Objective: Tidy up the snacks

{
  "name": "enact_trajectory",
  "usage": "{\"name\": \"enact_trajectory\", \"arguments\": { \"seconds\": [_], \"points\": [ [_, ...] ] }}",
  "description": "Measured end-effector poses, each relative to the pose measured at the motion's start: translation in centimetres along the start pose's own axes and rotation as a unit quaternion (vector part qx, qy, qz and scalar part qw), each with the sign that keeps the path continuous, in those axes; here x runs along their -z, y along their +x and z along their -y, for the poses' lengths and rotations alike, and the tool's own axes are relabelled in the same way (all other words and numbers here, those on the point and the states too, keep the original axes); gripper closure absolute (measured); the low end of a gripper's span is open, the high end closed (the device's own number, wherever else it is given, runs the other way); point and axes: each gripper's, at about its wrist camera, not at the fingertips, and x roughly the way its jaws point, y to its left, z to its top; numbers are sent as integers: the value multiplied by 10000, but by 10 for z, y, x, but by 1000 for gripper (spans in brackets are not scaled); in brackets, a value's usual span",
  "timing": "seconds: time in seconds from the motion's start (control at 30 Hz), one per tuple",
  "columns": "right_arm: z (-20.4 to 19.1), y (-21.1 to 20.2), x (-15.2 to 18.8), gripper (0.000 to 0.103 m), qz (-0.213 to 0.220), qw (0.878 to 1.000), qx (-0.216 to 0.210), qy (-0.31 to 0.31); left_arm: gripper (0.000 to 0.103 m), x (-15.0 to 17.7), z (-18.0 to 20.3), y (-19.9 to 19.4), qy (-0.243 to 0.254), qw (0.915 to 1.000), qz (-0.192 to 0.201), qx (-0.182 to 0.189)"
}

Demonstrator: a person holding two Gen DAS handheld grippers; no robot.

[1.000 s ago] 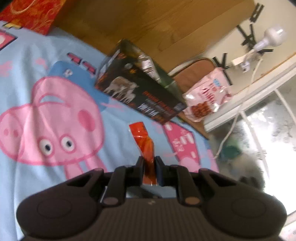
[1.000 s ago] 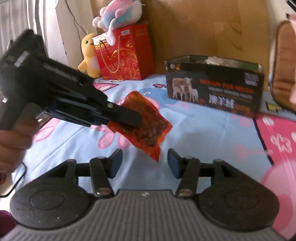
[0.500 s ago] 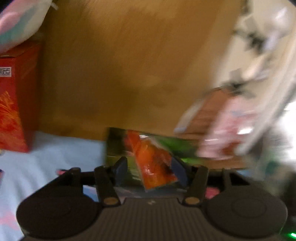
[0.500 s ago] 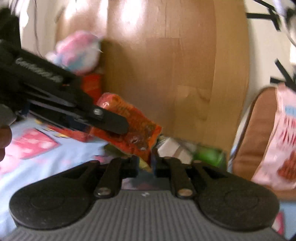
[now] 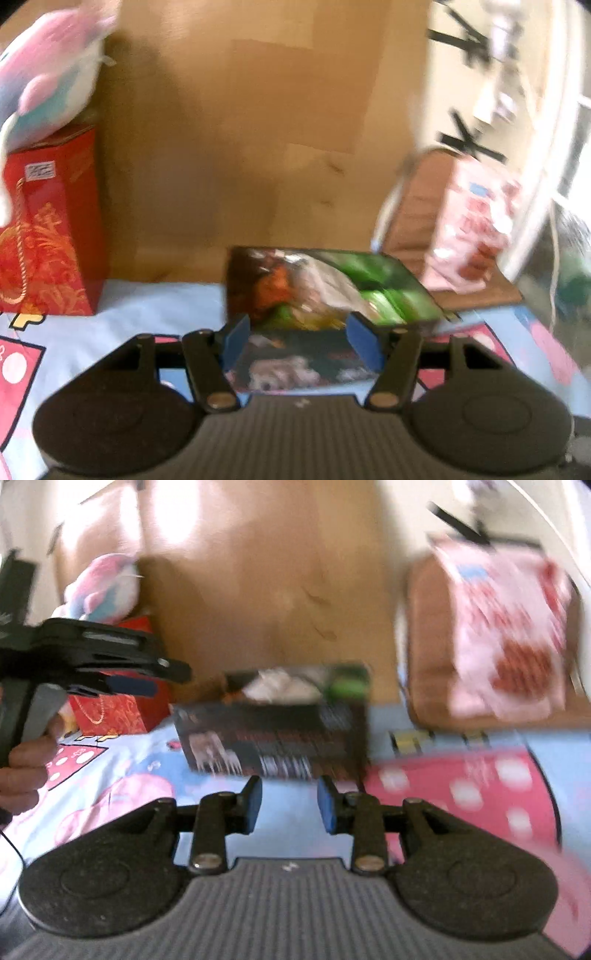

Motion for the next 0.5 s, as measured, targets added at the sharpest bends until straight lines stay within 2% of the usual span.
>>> {"name": "enact_trajectory", "arguments": {
  "seconds": [0.07,0.13,0.2,0.3,0.4,0.5],
  "points": [
    [8,-6,6,67,-166,9986,198,457,43,8,17,-2,229,9995,-102,176],
    [15,-9,11,67,-224,9943,185,1027,43,16,27,-3,374,9985,-260,299],
    [18,-25,19,67,-209,9890,123,1459,43,27,38,-4,580,9972,-381,266],
    [10,-45,35,67,-180,9866,265,1599,43,45,49,-4,793,9952,-551,155],
    [6,-62,51,67,-194,9866,298,1594,43,59,53,-7,624,9954,-714,137],
    [6,-72,59,67,-258,9858,90,1657,37,73,57,-19,574,9961,-664,-121]
  ]
}}
